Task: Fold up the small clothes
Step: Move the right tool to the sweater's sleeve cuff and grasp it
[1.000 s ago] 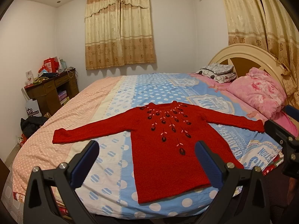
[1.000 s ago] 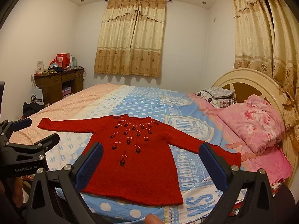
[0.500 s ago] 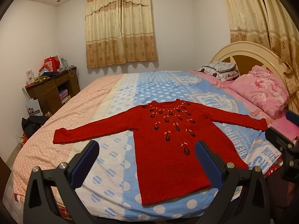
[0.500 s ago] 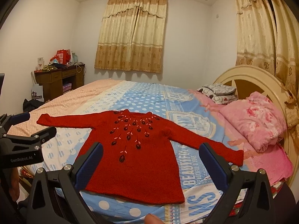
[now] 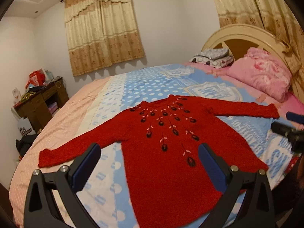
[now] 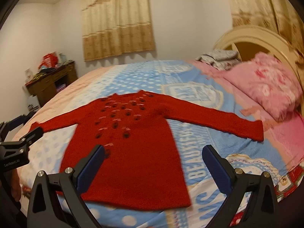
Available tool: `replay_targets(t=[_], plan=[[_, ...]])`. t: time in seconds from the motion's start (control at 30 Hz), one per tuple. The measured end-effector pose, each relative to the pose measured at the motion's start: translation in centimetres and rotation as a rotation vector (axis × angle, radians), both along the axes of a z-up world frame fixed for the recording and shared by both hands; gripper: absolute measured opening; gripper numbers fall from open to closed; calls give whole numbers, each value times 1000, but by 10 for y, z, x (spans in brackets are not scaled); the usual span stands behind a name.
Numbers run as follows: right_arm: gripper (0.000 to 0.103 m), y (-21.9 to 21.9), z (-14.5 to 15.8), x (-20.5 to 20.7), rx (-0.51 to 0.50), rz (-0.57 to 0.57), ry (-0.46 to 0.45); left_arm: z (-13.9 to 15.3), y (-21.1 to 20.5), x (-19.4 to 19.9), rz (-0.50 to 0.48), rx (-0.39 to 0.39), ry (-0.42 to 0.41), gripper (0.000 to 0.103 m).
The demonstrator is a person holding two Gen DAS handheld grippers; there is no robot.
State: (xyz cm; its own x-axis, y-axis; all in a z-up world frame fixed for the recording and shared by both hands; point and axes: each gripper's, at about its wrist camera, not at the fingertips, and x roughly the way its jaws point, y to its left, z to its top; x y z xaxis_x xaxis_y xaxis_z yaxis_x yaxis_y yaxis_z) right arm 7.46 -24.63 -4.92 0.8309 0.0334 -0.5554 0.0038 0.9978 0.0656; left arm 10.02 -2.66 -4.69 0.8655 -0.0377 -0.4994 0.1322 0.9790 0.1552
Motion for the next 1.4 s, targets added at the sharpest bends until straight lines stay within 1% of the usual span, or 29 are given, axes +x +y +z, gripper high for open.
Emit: replay_targets(t=[0.07,0.13,0.27,0.37,0.53,0.73,0.93,1.0,1.07,1.13,1.23,1.37,1.4], plan=[[102,-19,-6,16,3,-38,27,-10,-3,18,0,21,19,103],[102,-42,-12,30,17,-82,46,-17,-3,31,1,23,32,103],[102,-99,-28,62,28,-187,113,-37,-5,60,23,30,67,103],[102,-131,-38,82,16,-239,152,-53,-7,82,43,44,102,103],[102,-199,-60,113,51,-347,220,-68,-7,111,65,61,141,103],[102,-269,-84,131,52,-477,294,-78,-5,138,96,36,179,103],[101,-315,-95,138,67,-554,318,-84,-5,161,124,22,206,103],[96,-329,-99,141,88,-566,330,-87,-5,166,126,14,217,103],[81,-342,-105,145,134,-565,351,-90,-5,169,127,13,225,103],[78,-351,-110,149,174,-564,368,-93,-6,171,125,15,232,103],[77,-355,-112,151,191,-564,368,-95,-6,173,124,21,239,103],[62,-358,-120,154,237,-557,385,-95,-2,176,133,9,246,103],[58,-358,-119,154,226,-560,382,-95,0,177,134,6,246,103]])
